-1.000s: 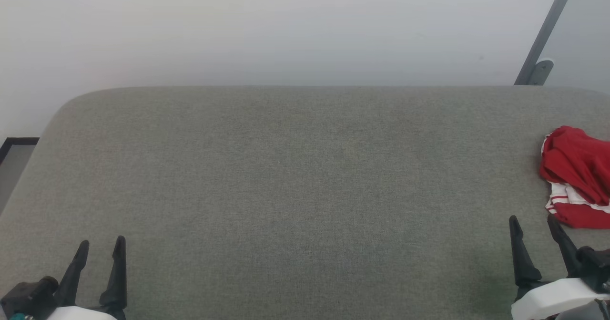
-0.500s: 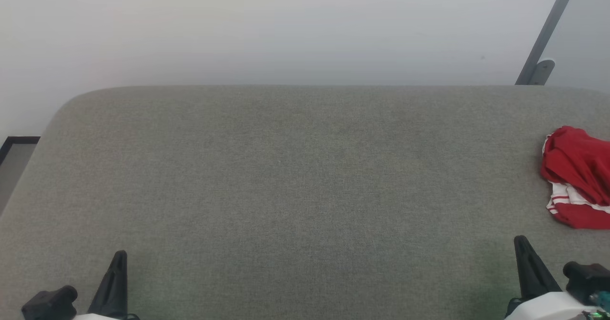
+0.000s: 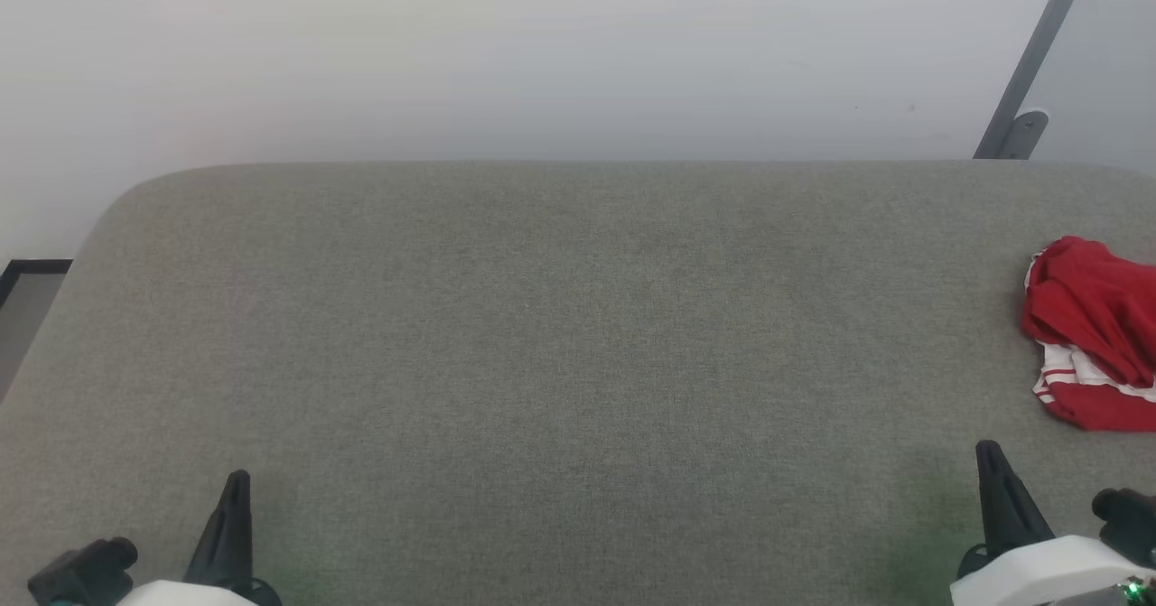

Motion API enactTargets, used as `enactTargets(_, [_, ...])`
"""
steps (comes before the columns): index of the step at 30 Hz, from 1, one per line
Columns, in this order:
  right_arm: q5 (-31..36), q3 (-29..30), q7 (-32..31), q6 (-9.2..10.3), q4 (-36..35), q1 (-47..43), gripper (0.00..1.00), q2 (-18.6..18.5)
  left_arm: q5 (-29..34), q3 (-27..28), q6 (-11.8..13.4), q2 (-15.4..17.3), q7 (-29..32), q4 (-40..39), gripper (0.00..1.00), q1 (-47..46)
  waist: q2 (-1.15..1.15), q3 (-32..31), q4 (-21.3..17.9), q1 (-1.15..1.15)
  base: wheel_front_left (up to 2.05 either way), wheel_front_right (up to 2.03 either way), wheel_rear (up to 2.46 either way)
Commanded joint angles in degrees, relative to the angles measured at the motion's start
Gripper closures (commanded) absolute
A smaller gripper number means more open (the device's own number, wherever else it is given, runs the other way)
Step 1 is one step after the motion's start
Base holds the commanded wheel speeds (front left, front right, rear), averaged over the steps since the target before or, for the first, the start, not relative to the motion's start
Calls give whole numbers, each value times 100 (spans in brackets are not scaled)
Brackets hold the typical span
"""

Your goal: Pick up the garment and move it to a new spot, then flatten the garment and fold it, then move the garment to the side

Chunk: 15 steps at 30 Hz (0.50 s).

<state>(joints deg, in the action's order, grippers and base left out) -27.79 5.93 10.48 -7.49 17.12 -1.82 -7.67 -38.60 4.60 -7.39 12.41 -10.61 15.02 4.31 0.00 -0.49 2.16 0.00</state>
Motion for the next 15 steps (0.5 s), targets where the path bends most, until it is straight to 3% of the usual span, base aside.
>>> enactTargets(1, [-272,20,-69,0,-112,187,100,-24,-220,51,-2,34,68,-90,100,-211,0,1,-4,0,0,0,0])
enactTargets(15, [-1494,25,-387,0,-165,313,100,76,-1236,81,-4,-157,392,-99,100,-385,0,9,-31,0,0,0,0])
